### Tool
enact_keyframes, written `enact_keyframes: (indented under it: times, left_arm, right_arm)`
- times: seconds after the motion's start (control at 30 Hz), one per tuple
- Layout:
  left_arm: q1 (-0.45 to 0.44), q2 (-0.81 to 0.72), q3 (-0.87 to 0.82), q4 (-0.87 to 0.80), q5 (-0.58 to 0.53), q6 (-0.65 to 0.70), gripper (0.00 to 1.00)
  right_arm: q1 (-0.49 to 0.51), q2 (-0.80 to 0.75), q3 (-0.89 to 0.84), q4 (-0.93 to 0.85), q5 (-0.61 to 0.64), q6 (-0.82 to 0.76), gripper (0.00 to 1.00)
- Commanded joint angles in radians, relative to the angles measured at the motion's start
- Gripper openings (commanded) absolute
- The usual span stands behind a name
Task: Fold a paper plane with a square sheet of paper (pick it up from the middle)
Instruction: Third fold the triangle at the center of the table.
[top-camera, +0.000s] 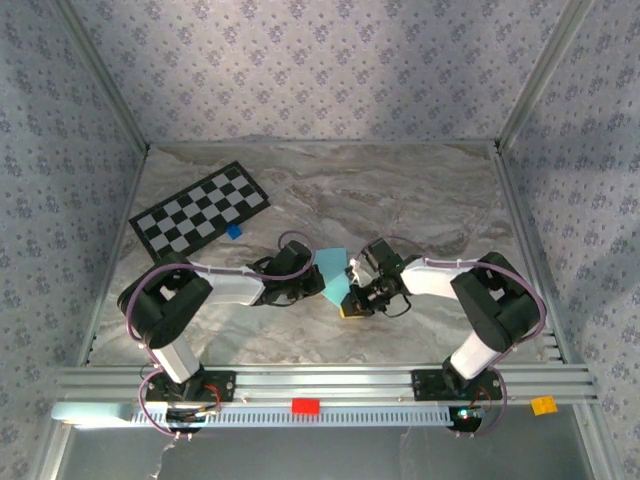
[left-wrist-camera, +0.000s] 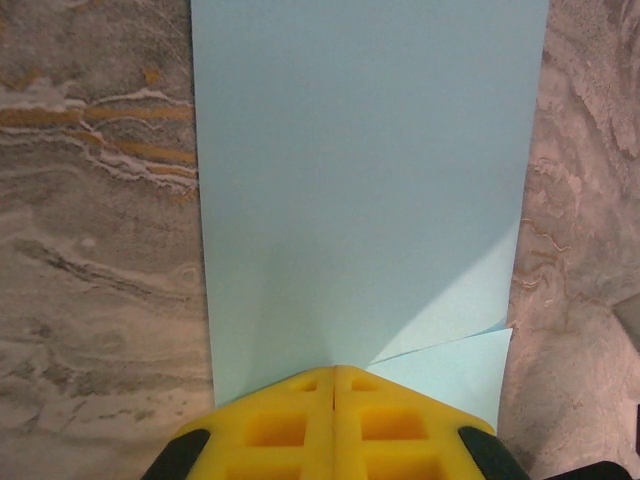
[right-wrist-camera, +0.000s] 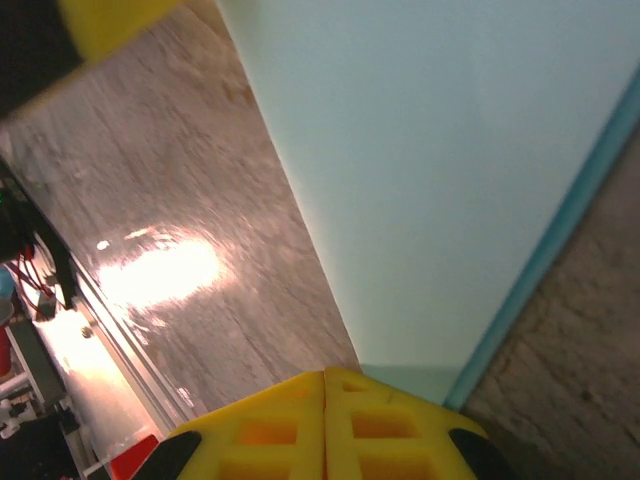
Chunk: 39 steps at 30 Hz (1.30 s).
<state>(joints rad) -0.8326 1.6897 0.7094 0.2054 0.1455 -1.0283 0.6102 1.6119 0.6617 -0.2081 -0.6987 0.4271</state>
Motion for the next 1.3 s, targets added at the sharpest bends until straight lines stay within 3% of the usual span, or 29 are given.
enact_keyframes:
  times: [0.0,0.2,0.4,0.67,0.87,1.17,1.27]
  left_arm:
    - [-0.003,0.027,-0.006,-0.078,-0.009,0.021,0.05]
    - [-0.001,0.027,-0.006,-0.074,-0.006,0.019,0.06]
    - [-0.001,0.022,-0.004,-0.075,-0.007,0.016,0.06]
    - [-0.001,0.024,0.000,-0.074,-0.003,0.014,0.06]
    - [0.000,0.022,0.004,-0.077,-0.005,0.016,0.06]
    - [0.000,0.017,0.005,-0.072,-0.006,0.016,0.06]
    - [-0.003,0.002,0.007,-0.069,-0.003,0.000,0.07]
  right_arm:
    - [-0.017,-0.036,-0.047,-0.031,0.008,-0.021,0.08]
    - [-0.077,-0.086,-0.103,0.003,-0.028,-0.006,0.08]
    - [-0.054,-0.138,-0.056,0.021,-0.065,0.025,0.09]
    - [-0.036,-0.052,-0.003,0.031,0.057,0.068,0.09]
    - [-0.036,-0.028,-0.075,0.045,0.070,0.058,0.09]
    - [-0.088,-0.163,-0.140,0.021,0.055,0.051,0.10]
    - [-0.088,-0.221,-0.107,-0.030,0.119,0.037,0.12]
